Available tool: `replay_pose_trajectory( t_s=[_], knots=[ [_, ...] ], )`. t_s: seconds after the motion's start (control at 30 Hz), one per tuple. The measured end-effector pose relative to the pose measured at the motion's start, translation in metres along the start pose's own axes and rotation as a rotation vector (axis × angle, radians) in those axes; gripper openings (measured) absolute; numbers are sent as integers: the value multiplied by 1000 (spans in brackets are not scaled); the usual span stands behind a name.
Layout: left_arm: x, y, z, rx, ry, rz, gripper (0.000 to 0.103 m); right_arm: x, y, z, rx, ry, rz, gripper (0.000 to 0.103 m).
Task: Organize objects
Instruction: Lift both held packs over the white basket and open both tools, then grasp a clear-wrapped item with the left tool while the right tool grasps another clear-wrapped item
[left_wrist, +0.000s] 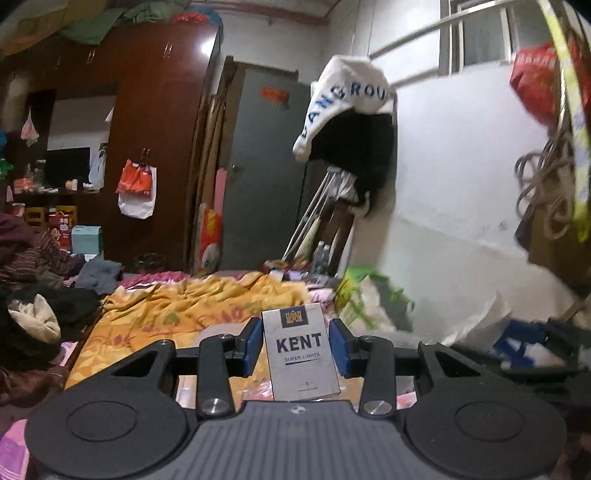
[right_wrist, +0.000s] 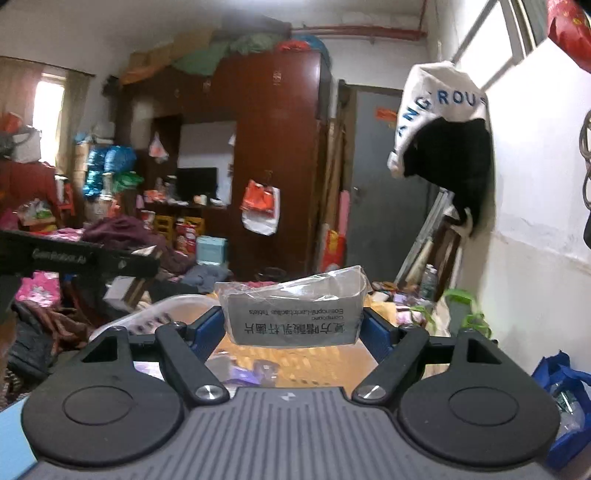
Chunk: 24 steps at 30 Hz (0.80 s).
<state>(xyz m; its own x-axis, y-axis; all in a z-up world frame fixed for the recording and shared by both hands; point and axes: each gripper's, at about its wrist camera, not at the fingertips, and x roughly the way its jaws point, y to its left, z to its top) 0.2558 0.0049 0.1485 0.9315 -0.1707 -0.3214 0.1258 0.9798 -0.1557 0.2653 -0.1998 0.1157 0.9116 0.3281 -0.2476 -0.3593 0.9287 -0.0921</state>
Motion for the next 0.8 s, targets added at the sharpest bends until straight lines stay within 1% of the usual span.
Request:
replay_pose_trajectory(
  t_s=[0.1,0.23,0.27,0.3,0.33,0.37,0.4,0.43,0.5,0.57,0.63,0.7,0.77,0.8],
  knots=[
    [12,3,-5,-8,28,7,43,11,-8,-6,40,30,14,80],
    [19,6,-6,-2,31,28,44,18,-7,-15,28,32,5,81],
    [18,5,-9,24,-1,42,55,19,-6,-17,26,29,-1,83],
    [18,2,-11,66,-19,73,71,18,-7,-18,25,20,-12,95],
    [24,-2,-13,109,-6,117,95,19,-6,-19,25,21,-21,103],
    [26,-3,-17,134,-6,143,93,20,-6,-22,28,29,-24,103],
    [23,-4,-19,142,-12,151,91,20,-5,-25,33,46,-19,103],
    [16,-3,-22,134,-20,138,90,19,-5,-28,35,59,-14,103],
    [-6,-2,-27,105,-56,69,90,11,-4,-33,27,59,-14,103],
    [-30,-3,-39,89,-69,17,90,-5,-2,-43,24,44,-3,103],
    [-53,-7,-60,91,-49,-9,93,-23,-2,-54,42,25,18,103],
    [-70,-14,-90,90,-25,-42,93,-45,-3,-72,75,-7,56,103],
    [-79,-21,-117,83,14,-87,93,-55,-4,-87,103,14,71,103],
    [-83,-25,-129,83,29,-125,93,-59,-4,-96,119,22,78,103]
  ],
)
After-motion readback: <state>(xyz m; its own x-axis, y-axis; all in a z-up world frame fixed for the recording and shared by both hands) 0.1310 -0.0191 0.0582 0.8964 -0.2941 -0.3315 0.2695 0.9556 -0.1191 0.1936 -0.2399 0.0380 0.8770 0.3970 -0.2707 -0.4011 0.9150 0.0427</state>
